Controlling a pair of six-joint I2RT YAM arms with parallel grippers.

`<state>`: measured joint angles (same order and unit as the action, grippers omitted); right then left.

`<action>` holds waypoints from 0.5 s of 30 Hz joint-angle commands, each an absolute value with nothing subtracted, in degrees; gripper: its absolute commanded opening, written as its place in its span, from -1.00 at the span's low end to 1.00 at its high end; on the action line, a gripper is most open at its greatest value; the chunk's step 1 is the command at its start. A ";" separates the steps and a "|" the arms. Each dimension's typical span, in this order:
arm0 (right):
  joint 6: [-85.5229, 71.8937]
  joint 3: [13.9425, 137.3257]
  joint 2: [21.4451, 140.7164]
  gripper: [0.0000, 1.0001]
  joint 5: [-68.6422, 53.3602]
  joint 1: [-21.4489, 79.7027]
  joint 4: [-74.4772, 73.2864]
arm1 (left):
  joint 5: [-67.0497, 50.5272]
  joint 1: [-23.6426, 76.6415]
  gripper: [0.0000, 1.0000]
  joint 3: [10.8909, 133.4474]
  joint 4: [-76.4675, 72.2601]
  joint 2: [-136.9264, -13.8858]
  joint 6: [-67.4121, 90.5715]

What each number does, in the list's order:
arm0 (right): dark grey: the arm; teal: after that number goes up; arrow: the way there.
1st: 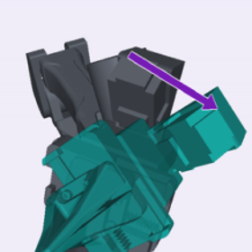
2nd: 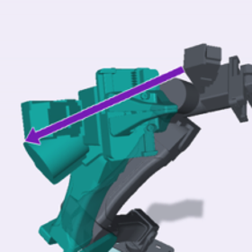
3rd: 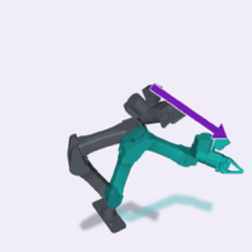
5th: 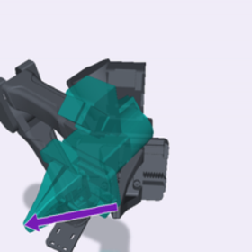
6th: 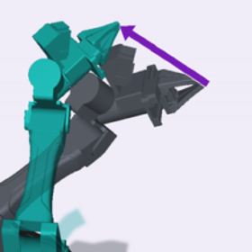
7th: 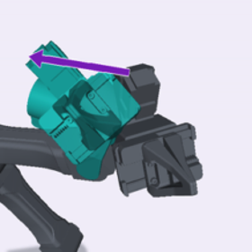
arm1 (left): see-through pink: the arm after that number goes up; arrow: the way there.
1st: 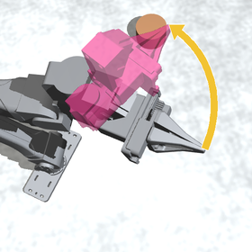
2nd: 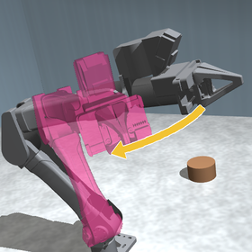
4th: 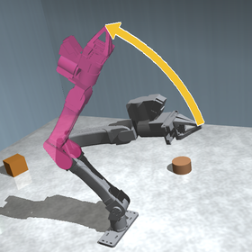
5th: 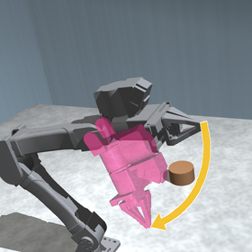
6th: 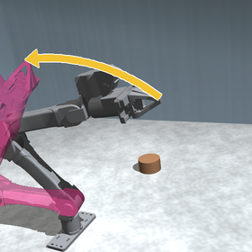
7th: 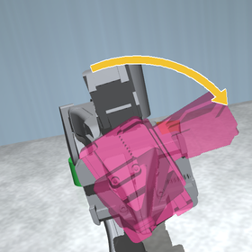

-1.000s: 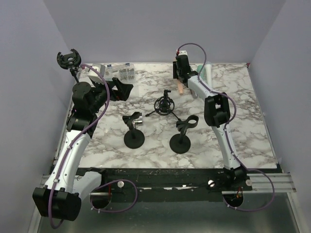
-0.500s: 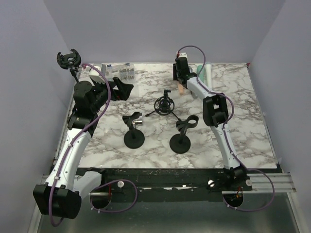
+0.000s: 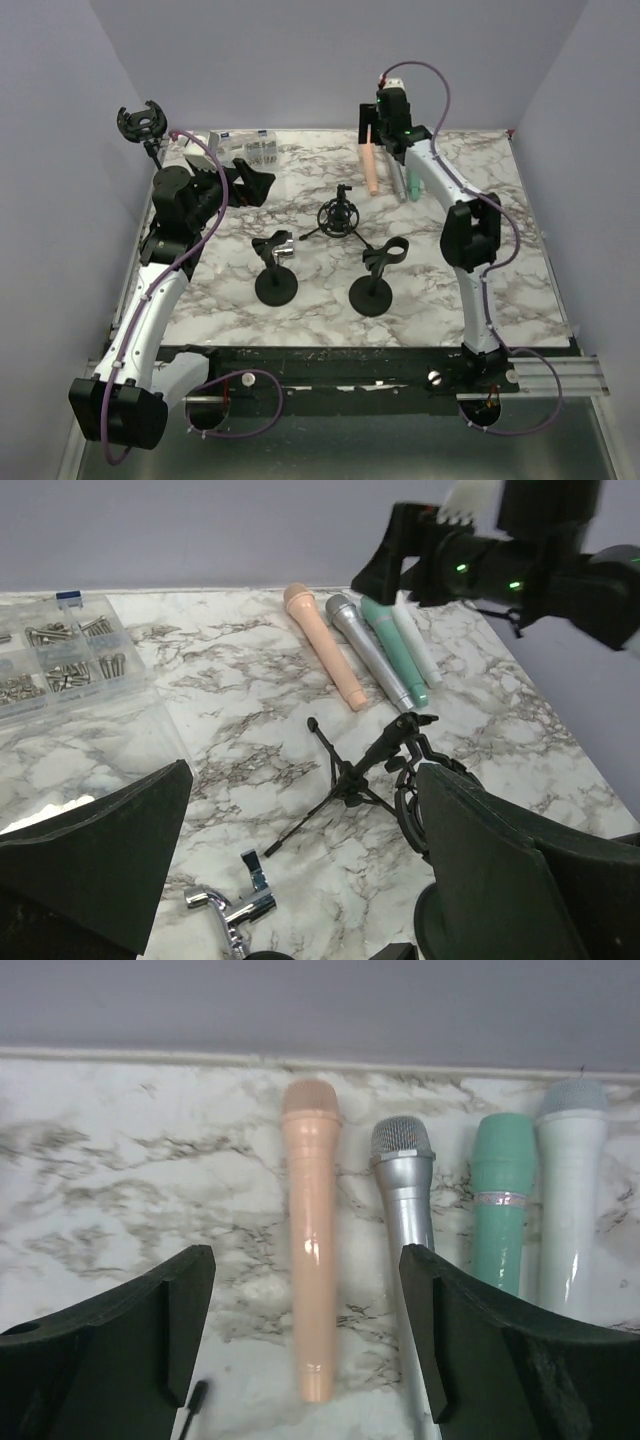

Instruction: Remove the microphone from the stand

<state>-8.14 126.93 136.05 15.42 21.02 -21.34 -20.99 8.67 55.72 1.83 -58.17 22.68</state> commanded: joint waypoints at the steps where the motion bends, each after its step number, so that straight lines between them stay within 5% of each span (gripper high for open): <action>1: -12.93 113.80 117.18 0.65 10.18 20.73 -21.33 | -22.10 8.79 0.96 56.47 0.85 -57.44 24.07; 15: -23.56 52.01 65.33 0.83 5.38 20.74 1.51 | -18.43 8.44 0.97 55.78 -0.10 -53.82 22.55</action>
